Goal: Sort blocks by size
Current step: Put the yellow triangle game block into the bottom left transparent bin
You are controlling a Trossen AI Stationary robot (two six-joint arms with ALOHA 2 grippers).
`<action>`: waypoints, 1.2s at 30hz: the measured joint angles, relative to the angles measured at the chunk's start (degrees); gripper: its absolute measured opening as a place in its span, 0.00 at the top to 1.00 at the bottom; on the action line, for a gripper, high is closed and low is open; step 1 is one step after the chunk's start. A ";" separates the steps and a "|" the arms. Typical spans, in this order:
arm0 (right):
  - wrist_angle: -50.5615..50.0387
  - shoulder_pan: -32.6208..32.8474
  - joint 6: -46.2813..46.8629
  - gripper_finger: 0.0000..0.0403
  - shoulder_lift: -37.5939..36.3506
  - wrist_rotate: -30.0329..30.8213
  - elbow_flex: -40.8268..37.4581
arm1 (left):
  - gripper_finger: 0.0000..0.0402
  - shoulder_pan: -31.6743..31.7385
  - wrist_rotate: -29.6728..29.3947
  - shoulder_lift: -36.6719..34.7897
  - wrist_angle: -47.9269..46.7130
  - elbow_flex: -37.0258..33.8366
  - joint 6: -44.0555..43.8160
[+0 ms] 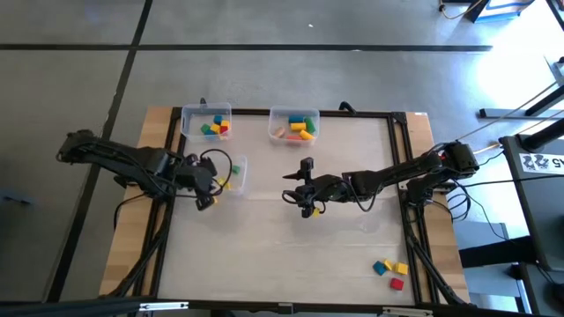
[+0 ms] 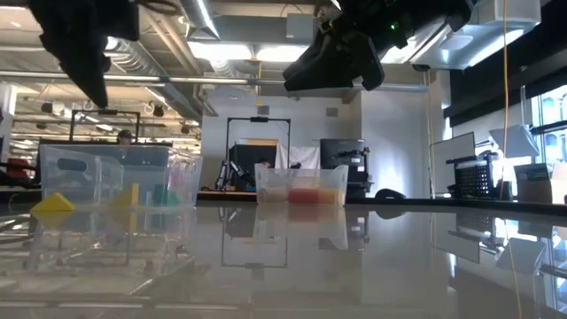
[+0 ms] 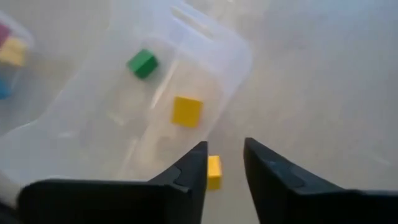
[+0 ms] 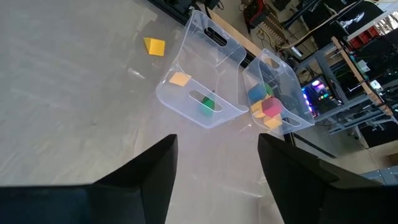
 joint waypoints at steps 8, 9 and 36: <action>-0.04 -0.02 -0.04 0.44 0.00 0.00 0.00 | 0.52 -0.28 9.57 0.04 5.07 0.00 -3.45; -0.08 -0.02 -0.04 0.44 0.00 0.00 0.00 | 0.50 -0.90 11.28 0.04 5.94 0.00 -4.45; 0.22 -0.02 -1.54 0.44 3.54 0.01 0.04 | 0.45 -19.81 -5.71 11.57 13.66 -15.07 -33.38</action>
